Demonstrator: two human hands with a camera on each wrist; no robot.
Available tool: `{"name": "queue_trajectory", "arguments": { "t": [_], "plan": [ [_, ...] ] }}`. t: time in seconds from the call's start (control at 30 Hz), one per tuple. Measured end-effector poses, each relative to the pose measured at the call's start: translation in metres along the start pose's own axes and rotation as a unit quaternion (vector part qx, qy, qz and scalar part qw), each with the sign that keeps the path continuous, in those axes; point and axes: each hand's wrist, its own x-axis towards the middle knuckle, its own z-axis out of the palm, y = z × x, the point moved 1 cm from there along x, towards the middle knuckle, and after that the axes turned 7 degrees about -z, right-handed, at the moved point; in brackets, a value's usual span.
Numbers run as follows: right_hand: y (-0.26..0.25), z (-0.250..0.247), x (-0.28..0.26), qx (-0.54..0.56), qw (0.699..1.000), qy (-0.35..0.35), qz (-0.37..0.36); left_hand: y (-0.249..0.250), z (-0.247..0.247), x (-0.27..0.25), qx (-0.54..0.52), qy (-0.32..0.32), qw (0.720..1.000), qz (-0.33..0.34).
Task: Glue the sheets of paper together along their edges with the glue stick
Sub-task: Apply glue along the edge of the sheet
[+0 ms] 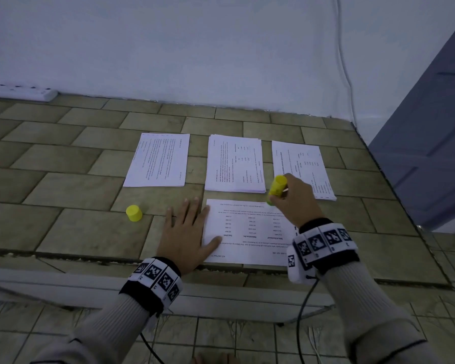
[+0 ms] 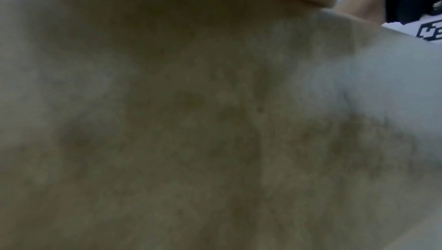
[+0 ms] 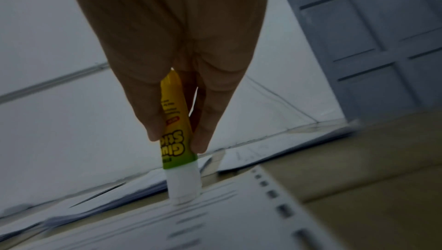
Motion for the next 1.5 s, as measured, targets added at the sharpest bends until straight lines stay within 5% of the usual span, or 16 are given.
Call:
{"name": "queue_trajectory", "arguments": {
  "t": [0.17,0.37,0.57,0.8,1.5],
  "plan": [
    [0.025,-0.025,-0.004,-0.035,0.998,0.016,0.046,0.000,0.001,0.000,-0.001,0.006,1.000,-0.001],
    [0.004,-0.012,-0.012,0.008,0.999,0.038,0.012,-0.001,0.003,0.001,0.000,0.002,1.000,-0.001],
    [-0.065,0.037,-0.030,0.103,0.986,-0.102,-0.079,-0.001,0.001,0.001,0.005,-0.009,1.000,-0.001],
    [-0.087,0.070,-0.029,0.075,0.980,-0.135,-0.128,-0.002,0.003,0.001,-0.009,-0.007,1.000,0.010],
    [0.017,-0.025,-0.056,0.015,0.999,0.034,-0.025,0.000,0.000,0.001,0.010,-0.017,1.000,-0.006]
  ]
}}
